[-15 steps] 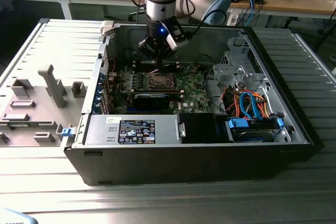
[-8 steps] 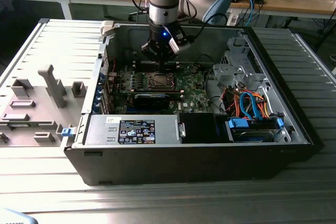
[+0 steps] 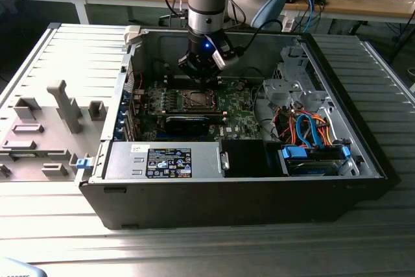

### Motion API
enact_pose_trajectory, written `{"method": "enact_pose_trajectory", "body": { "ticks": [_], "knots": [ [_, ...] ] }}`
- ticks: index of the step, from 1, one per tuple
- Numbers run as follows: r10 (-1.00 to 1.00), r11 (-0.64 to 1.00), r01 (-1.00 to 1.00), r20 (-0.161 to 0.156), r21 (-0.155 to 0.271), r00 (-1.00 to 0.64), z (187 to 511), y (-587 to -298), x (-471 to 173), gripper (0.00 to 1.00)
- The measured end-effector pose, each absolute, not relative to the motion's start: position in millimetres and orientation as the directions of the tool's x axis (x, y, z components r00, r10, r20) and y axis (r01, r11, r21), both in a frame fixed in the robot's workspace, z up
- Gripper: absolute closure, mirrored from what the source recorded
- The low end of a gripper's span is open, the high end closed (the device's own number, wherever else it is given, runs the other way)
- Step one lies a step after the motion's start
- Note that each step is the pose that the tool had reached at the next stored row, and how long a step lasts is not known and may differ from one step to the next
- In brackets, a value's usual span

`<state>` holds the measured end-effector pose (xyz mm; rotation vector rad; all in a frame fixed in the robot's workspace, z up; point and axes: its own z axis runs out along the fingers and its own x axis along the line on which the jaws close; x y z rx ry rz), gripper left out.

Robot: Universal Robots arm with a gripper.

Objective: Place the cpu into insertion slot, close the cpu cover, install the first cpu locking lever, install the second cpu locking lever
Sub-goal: 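Install the first cpu locking lever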

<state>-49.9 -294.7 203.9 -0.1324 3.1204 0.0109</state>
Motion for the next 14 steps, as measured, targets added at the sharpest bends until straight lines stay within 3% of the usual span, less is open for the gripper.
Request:
{"method": "enact_pose_trajectory", "body": {
  "ticks": [14],
  "knots": [
    [-0.099, 0.995, -0.099, -0.019, 0.007, -0.995, 200.9, -296.7, -40.4, 0.89]
  ]
}}
